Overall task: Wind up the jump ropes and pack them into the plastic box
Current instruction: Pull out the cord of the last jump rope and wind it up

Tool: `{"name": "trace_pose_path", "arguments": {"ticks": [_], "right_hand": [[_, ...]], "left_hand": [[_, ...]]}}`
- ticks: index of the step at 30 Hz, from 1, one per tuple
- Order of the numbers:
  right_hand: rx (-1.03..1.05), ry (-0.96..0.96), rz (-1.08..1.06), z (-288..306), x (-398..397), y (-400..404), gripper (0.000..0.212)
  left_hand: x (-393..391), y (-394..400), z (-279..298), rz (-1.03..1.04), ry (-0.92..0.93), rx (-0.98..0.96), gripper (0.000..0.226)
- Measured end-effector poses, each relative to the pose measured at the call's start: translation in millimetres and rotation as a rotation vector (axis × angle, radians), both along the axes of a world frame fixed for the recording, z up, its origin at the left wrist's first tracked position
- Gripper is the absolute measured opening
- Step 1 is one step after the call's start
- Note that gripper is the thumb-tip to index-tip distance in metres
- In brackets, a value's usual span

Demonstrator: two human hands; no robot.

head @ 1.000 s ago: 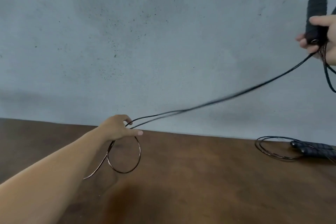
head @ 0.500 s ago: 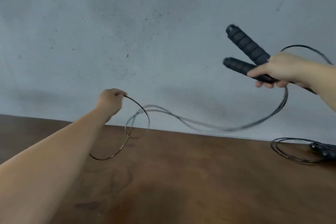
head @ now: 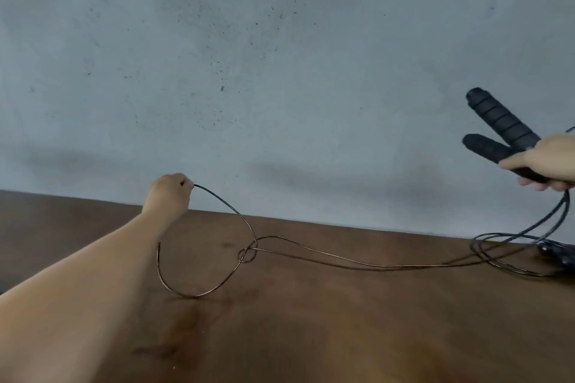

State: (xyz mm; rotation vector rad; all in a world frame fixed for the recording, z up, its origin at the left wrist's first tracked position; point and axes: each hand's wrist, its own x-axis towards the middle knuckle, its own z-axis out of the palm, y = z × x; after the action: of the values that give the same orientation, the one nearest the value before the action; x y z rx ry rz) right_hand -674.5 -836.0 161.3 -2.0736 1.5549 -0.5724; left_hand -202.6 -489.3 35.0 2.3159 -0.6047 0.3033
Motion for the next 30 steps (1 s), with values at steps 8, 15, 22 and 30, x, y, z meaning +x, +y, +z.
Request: {"name": "trace_pose_path", "arguments": {"ticks": [8, 15, 22, 30], "right_hand": [[0.255, 0.162, 0.173, -19.7, 51.6, 50.6, 0.036], [0.367, 0.240, 0.187, -64.1, 68.0, 59.2, 0.043], [-0.059, 0.633, 0.211, -64.0, 87.3, 91.4, 0.036], [0.584, -0.036, 0.581, -100.5, 124.7, 130.1, 0.036]], "left_hand": [[-58.0, -40.8, -20.0, -0.174, -0.472, 0.299, 0.046], [-97.1, -52.8, -64.3, -0.446, 0.078, 0.746, 0.047], [-87.9, -45.4, -70.4, -0.474, 0.479, 0.405, 0.025], [-98.8, -44.4, -40.8, -0.565, 0.827, -0.152, 0.025]]}}
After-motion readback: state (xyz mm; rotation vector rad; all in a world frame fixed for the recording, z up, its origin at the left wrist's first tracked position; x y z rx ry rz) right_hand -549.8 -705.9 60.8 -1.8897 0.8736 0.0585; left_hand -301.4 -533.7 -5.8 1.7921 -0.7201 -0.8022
